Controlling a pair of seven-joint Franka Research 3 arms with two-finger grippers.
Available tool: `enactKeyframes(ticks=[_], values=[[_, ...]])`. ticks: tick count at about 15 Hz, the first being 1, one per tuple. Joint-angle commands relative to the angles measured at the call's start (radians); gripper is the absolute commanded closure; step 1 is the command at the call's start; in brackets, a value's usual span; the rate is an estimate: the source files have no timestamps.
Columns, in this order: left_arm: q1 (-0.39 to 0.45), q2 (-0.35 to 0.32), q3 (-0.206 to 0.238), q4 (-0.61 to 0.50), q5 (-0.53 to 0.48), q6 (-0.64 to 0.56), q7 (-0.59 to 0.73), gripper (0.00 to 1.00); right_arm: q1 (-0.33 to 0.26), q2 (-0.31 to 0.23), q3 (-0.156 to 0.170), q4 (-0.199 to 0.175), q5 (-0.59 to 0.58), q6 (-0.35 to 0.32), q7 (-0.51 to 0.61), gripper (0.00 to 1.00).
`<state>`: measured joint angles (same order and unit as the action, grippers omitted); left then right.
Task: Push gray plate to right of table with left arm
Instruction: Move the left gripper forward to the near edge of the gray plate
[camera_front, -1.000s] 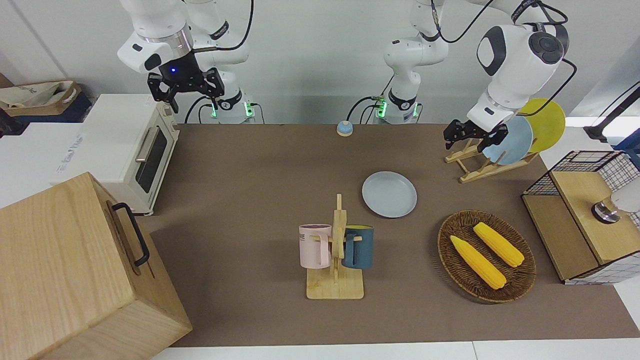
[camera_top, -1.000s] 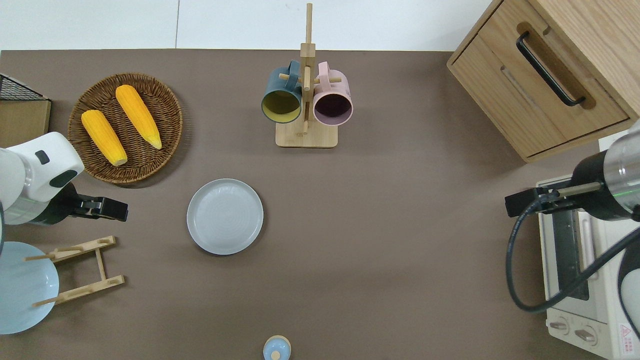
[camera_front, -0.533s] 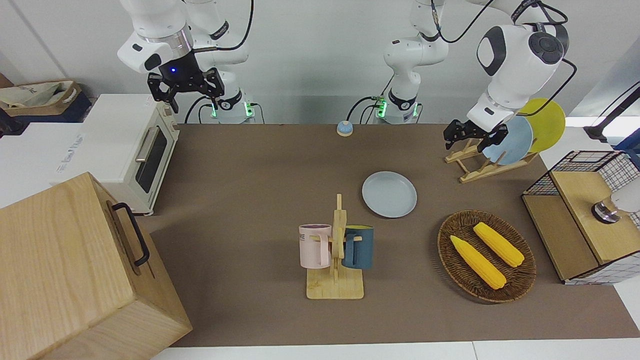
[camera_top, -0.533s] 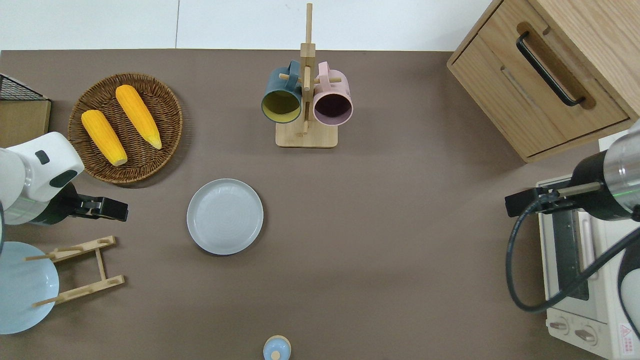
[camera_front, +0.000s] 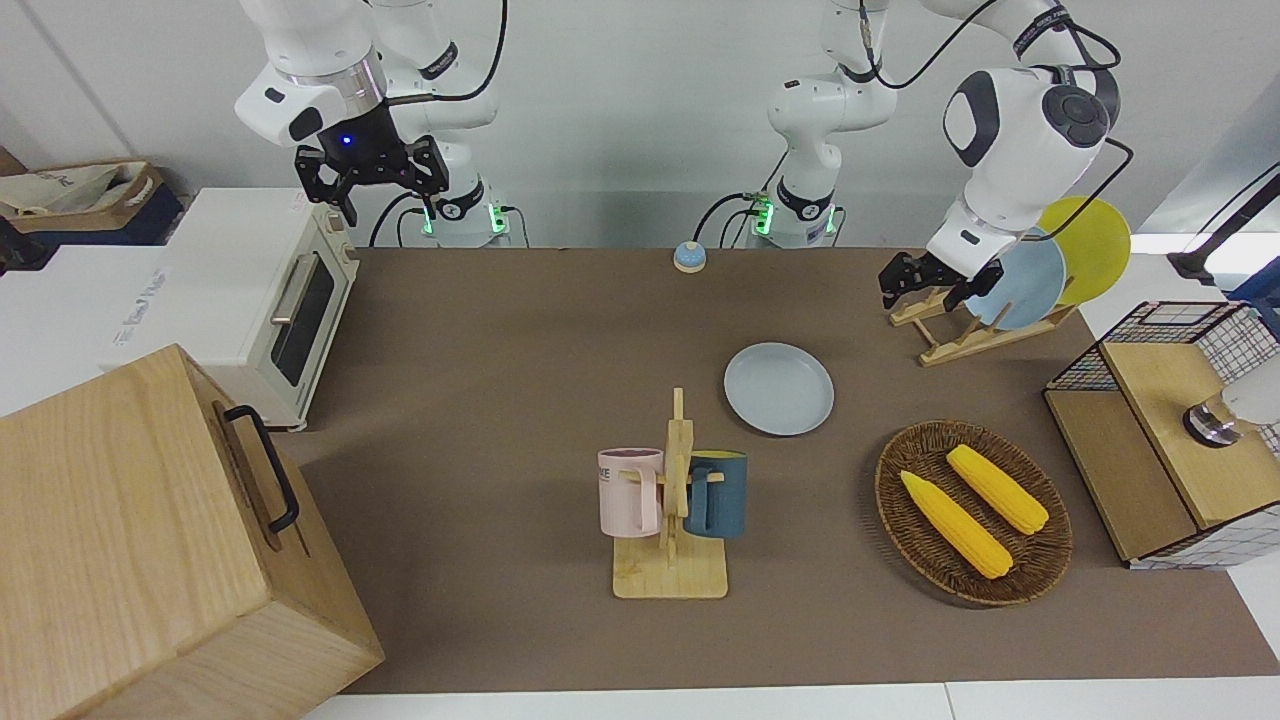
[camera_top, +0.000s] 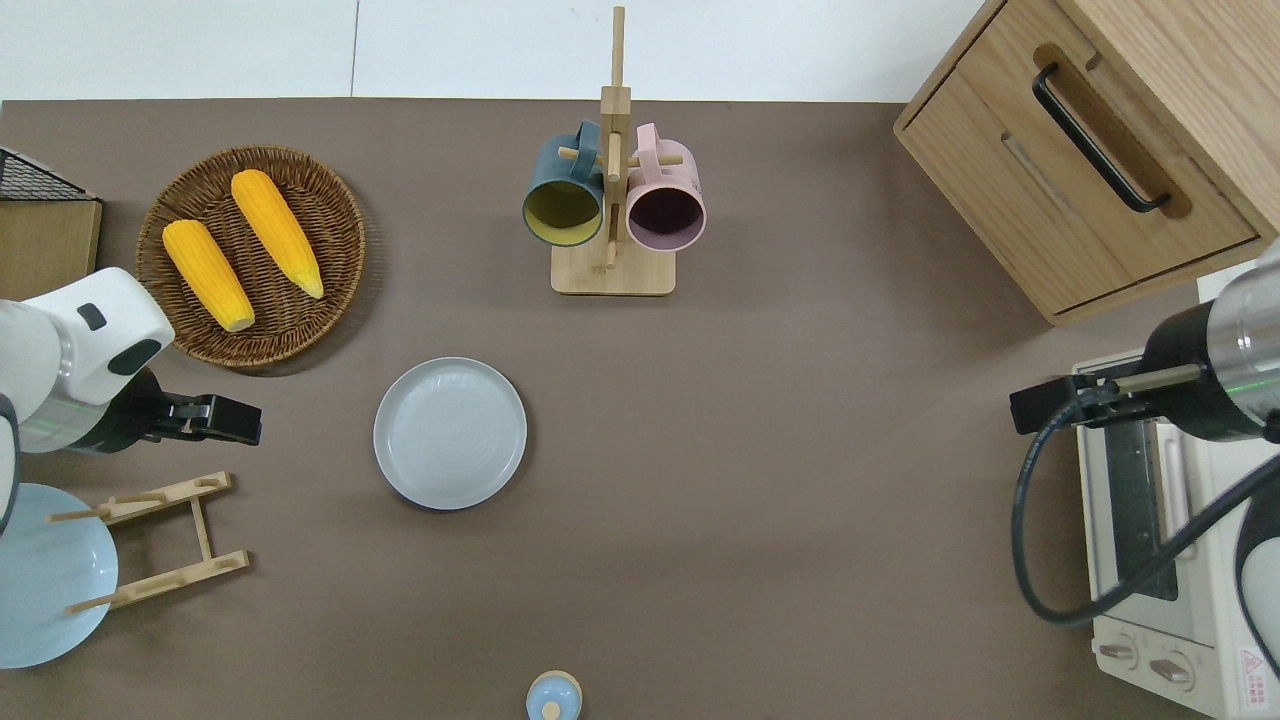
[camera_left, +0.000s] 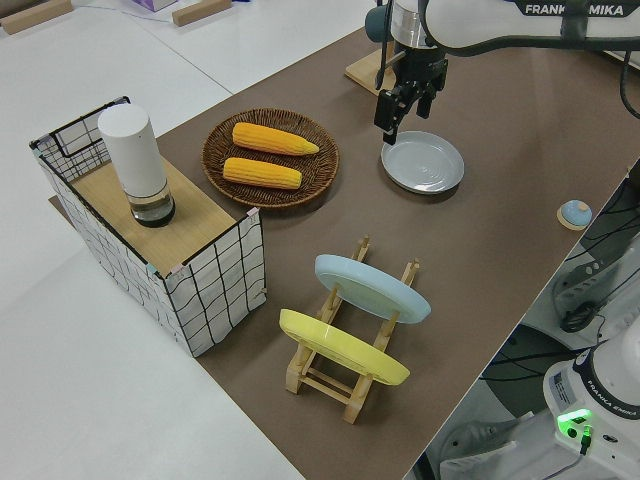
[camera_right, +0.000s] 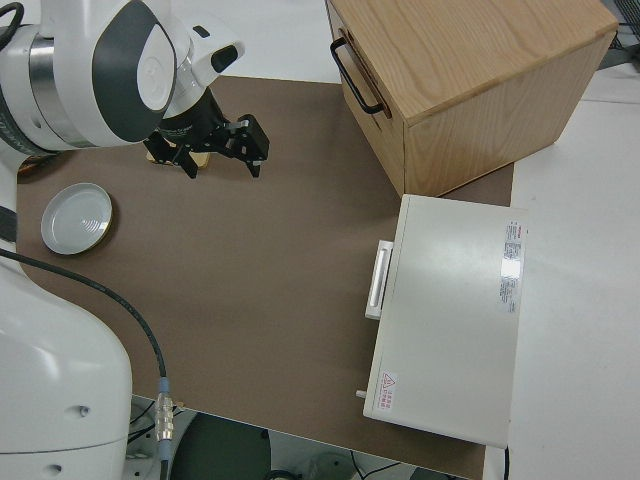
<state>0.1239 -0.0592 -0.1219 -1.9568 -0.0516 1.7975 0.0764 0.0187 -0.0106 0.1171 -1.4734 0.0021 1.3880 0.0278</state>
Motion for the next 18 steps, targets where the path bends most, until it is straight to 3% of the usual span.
enactKeyframes(ticks=[1, 4, 14, 18], values=[[-0.004, -0.042, -0.001, -0.100, -0.014, 0.089, -0.027, 0.00, -0.020, -0.006, 0.013, 0.004, 0.010, -0.012, 0.001, 0.017], [-0.039, -0.044, -0.004, -0.169, -0.048, 0.195, -0.110, 0.00, -0.020, -0.006, 0.013, 0.004, 0.010, -0.012, 0.000, 0.017], [-0.084, -0.013, -0.007, -0.352, -0.076, 0.479, -0.110, 0.00, -0.020, -0.006, 0.013, 0.004, 0.010, -0.012, 0.000, 0.017], [-0.101, -0.001, -0.012, -0.390, -0.077, 0.529, -0.115, 0.00, -0.020, -0.006, 0.013, 0.004, 0.010, -0.012, 0.000, 0.017]])
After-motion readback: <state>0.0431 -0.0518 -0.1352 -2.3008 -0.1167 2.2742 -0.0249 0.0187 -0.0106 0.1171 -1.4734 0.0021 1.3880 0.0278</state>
